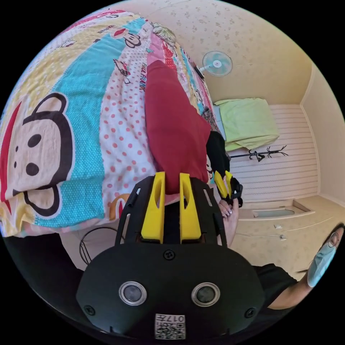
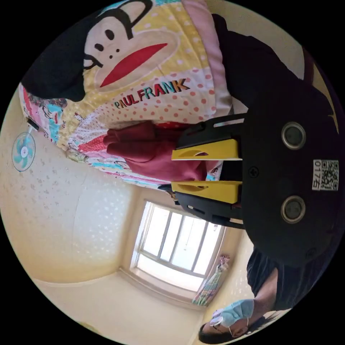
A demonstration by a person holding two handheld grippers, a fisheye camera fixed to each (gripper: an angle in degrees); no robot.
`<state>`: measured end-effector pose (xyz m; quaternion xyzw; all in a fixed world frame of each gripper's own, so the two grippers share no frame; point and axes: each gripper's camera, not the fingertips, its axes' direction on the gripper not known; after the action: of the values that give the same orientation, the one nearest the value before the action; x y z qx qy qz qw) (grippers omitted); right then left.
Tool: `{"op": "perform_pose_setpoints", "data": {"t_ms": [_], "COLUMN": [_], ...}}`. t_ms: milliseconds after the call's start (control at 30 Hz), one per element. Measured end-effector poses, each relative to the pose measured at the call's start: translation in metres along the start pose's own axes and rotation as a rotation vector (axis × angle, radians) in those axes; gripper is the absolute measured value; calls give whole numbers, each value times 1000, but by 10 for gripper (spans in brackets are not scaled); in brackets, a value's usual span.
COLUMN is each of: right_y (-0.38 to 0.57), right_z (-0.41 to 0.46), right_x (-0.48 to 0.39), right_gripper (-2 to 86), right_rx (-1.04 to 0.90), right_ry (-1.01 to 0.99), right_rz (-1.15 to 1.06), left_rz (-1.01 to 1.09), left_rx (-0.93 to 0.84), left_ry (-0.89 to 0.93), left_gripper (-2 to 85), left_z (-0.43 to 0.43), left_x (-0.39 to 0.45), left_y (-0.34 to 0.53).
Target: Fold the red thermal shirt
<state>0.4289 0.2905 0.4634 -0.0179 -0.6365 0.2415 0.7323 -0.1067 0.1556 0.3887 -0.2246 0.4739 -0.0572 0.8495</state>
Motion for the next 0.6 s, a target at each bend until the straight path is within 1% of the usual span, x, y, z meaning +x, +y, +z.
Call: {"op": "perform_pose_setpoints", "data": {"t_ms": [33,100,167,233,333,433,500,567,600], "right_y": [11,30,47,61,64,57,51,44,41], "right_z": [-9,-18,-22,-20,-1,27,45,61,69], "right_x": [10,19,20,21,26,34,41,43,40], "right_gripper": [73,92,140,182,214,241,239,207,178], "right_rx": [-22,-28,-35,-20,-27,-52,-54,-65,-64], "right_ry": [-13,35,55,-38,-166,-190,-178,-204,-216], "right_rz": [49,130,161,184,219,236,261,261,245], "left_rz": [4,14,38,56,80,104,93,64,33], "left_rx": [-16,-75,-95,-119,-154,-186,-172,-144,-124], "left_ry": [17,56,71,89,114,96,87,115,151], "left_gripper": [65,64,64,63,62,61,62,63,65], "left_z": [1,5,6,5,1,-4,-15,-24,-29], "left_x": [1,4,8,12,16,16,9,-3,-14], "left_y": [2,10,19,27,37,42,46,49,51]}}
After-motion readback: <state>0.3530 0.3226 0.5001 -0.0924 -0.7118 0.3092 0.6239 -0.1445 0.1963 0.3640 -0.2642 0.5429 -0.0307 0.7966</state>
